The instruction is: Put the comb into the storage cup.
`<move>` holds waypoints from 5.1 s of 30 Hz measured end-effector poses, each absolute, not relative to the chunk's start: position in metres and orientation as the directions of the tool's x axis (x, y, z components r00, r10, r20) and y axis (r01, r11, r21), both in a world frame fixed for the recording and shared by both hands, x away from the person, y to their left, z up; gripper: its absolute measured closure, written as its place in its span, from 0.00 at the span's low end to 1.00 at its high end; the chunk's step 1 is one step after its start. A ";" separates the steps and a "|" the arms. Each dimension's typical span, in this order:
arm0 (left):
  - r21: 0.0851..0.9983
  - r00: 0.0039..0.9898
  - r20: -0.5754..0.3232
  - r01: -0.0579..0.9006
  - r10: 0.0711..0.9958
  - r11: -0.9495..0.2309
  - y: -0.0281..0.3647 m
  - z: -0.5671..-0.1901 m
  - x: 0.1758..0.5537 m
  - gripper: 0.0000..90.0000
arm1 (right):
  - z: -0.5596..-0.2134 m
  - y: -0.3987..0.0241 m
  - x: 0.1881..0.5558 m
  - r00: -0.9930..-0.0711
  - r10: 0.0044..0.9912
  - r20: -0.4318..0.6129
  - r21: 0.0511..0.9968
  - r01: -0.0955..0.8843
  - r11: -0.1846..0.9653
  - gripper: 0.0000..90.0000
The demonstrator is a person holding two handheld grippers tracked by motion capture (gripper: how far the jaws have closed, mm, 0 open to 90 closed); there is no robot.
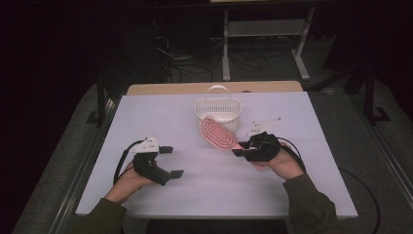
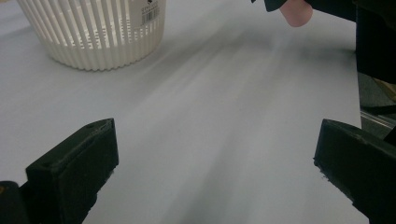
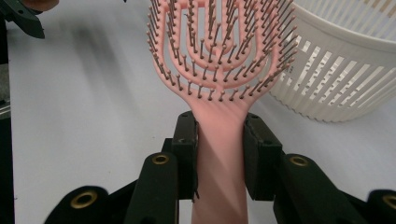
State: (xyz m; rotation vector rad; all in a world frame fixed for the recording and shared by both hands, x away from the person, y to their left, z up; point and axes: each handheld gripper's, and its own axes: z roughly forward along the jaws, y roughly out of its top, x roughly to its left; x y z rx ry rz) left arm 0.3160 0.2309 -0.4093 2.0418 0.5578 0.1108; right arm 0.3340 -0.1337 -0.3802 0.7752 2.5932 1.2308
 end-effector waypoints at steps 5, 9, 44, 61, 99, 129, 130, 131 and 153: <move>0.845 0.893 -0.146 0.336 0.425 -0.416 0.225 -0.405 0.320 0.00 | -0.380 -0.134 0.334 -0.853 0.518 0.065 0.770 0.374 0.517 0.76; 0.846 0.894 -0.150 0.337 0.422 -0.414 0.221 -0.402 0.325 0.00 | -0.379 -0.135 0.334 -0.853 0.518 0.069 0.773 0.373 0.512 0.76; 0.885 0.908 -0.197 0.327 0.370 -0.330 0.189 -0.389 0.340 0.00 | -0.382 -0.132 0.332 -0.853 0.518 0.055 0.781 0.360 0.511 0.76; 0.880 0.892 -0.203 0.347 0.404 -0.325 0.188 -0.389 0.339 0.00 | -0.388 -0.118 0.329 -0.859 0.510 0.043 0.780 0.348 0.520 0.76; 0.861 0.856 -0.271 0.420 0.440 -0.288 0.180 -0.394 0.342 0.00 | -0.393 -0.093 0.325 -0.876 0.480 0.040 0.791 0.321 0.521 0.76; 0.872 0.833 -0.314 0.443 0.456 -0.210 0.186 -0.389 0.344 0.21 | -0.399 -0.080 0.319 -0.889 0.457 0.003 0.810 0.270 0.520 0.76; 0.872 0.832 -0.320 0.446 0.454 -0.203 0.187 -0.388 0.343 0.22 | -0.399 -0.079 0.318 -0.889 0.457 0.001 0.811 0.268 0.520 0.76; 0.872 0.830 -0.324 0.449 0.454 -0.197 0.187 -0.388 0.343 0.24 | -0.399 -0.079 0.318 -0.889 0.457 0.003 0.811 0.270 0.520 0.76; 0.839 0.793 -0.408 0.521 0.452 -0.158 0.193 -0.389 0.347 0.48 | -0.401 -0.076 0.317 -0.889 0.458 -0.011 0.813 0.259 0.522 0.76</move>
